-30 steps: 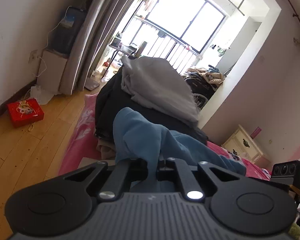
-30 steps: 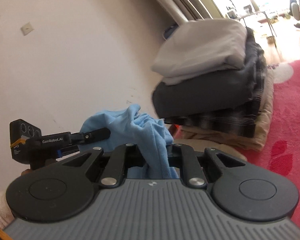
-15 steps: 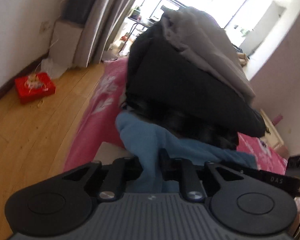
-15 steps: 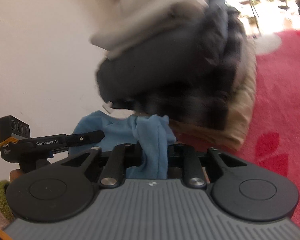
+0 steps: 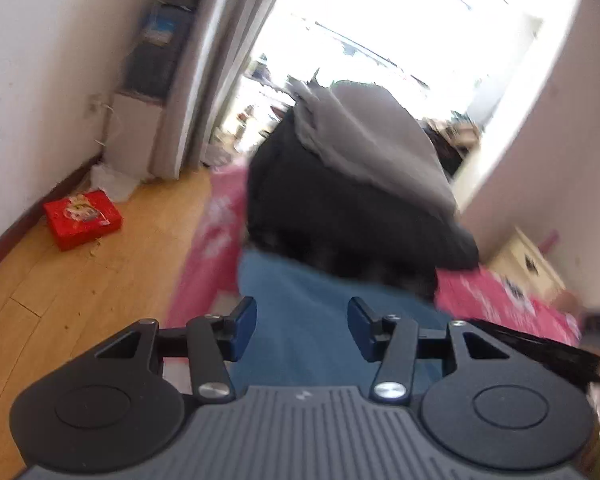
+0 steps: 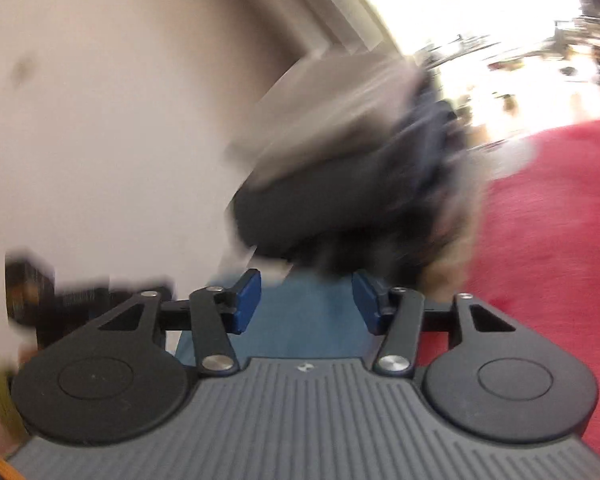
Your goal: Fold clothes
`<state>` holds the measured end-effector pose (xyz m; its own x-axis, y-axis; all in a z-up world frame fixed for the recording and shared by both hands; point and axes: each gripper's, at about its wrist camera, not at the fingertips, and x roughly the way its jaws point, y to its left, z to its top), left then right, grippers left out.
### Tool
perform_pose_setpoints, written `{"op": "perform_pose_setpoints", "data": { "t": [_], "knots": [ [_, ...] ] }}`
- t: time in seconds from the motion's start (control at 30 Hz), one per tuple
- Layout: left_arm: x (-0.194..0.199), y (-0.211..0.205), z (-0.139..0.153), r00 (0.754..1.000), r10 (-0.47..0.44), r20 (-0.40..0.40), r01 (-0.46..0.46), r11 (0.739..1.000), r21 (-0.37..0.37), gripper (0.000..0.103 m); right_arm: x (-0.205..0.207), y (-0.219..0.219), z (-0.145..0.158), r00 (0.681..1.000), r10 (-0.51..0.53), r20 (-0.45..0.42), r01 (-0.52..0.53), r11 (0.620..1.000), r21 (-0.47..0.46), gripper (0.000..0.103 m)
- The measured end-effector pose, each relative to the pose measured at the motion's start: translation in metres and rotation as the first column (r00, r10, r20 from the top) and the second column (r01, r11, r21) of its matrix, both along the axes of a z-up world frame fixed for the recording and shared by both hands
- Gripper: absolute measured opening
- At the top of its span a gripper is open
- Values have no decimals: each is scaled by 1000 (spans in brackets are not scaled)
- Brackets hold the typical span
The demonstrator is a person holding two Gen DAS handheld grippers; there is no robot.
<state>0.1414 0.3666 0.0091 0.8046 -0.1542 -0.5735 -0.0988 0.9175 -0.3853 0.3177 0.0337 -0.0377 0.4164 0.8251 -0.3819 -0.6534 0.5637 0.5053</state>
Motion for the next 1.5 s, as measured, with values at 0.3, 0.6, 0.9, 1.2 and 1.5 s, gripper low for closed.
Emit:
{"op": "perform_pose_setpoints", "data": {
  "t": [0.3, 0.6, 0.9, 1.2, 1.5],
  "knots": [
    [-38, 6, -16, 993, 41, -108, -45, 999, -31, 52, 31, -59, -44, 901, -383, -205, 384, 923, -36, 26],
    [-99, 25, -28, 974, 46, -220, -102, 962, -252, 64, -73, -100, -34, 877, -54, -477, 133, 982, 134, 56],
    [-115, 18, -35, 967, 47, -249, -123, 946, -299, 52, -110, -79, -35, 877, 26, -480, 7, 998, 67, 55],
    [-120, 6, -32, 965, 43, -259, -114, 957, -268, 42, -118, -83, -29, 859, 11, -513, 32, 997, 75, 58],
    [-126, -16, -11, 980, 43, -193, -68, 990, -122, 7, -130, -72, -20, 909, -2, -418, 1, 1000, -3, 13]
  ]
}}
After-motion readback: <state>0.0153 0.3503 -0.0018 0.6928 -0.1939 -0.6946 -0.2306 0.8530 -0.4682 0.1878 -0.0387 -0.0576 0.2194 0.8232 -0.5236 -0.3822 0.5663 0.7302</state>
